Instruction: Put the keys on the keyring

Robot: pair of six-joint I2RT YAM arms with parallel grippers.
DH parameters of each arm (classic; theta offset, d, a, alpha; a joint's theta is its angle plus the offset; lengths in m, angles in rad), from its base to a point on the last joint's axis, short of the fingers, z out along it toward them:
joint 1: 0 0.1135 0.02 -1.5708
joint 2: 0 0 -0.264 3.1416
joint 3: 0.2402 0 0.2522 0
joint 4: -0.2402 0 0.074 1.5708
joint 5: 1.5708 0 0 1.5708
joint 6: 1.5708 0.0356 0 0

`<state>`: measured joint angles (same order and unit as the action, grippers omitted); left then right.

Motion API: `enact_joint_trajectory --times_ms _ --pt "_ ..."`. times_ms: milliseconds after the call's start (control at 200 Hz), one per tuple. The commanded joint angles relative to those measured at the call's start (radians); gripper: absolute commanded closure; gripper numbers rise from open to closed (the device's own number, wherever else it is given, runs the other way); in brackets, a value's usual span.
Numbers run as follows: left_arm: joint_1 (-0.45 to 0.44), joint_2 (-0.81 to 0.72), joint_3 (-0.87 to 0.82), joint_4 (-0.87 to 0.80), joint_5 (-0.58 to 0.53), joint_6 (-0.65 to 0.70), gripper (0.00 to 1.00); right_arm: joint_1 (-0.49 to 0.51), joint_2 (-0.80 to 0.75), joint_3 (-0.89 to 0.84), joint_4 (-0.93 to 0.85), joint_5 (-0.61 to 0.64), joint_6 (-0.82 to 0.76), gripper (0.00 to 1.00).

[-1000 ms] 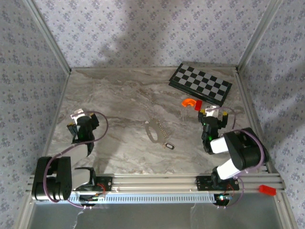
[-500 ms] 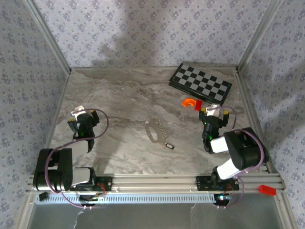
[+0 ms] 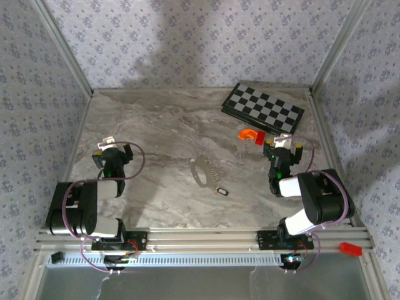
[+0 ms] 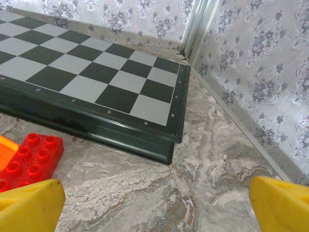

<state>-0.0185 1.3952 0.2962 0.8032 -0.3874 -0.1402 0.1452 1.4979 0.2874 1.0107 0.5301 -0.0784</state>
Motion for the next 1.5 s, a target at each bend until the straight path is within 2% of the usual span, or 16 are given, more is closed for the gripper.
enact_joint_trajectory --times_ms 0,450,560,585,650,730,850,1494 --pt "0.008 0.012 0.018 0.071 0.024 0.019 0.01 -0.019 -0.018 0.019 -0.035 -0.051 0.039 0.00" --pt "0.008 0.049 0.036 0.077 0.085 0.045 0.00 -0.080 -0.016 0.072 -0.154 -0.174 0.078 0.00" --pt "0.007 0.055 0.040 0.077 0.101 0.052 0.00 -0.125 0.002 0.107 -0.222 -0.289 0.102 0.00" --pt "0.008 0.056 0.042 0.076 0.102 0.053 0.00 -0.141 0.017 0.100 -0.188 -0.310 0.108 0.00" --pt "0.007 0.061 0.048 0.067 0.109 0.054 0.00 -0.144 0.048 0.051 -0.054 -0.254 0.099 0.00" --pt "0.007 0.077 0.059 0.061 0.123 0.060 0.00 -0.135 0.033 0.072 -0.130 -0.247 0.125 0.00" --pt "0.010 0.131 0.086 0.065 0.104 0.050 0.01 -0.133 0.041 0.067 -0.094 -0.237 0.094 0.00" --pt "0.005 0.137 0.090 0.057 0.111 0.059 0.01 -0.124 0.044 0.067 -0.089 -0.231 0.085 0.00"
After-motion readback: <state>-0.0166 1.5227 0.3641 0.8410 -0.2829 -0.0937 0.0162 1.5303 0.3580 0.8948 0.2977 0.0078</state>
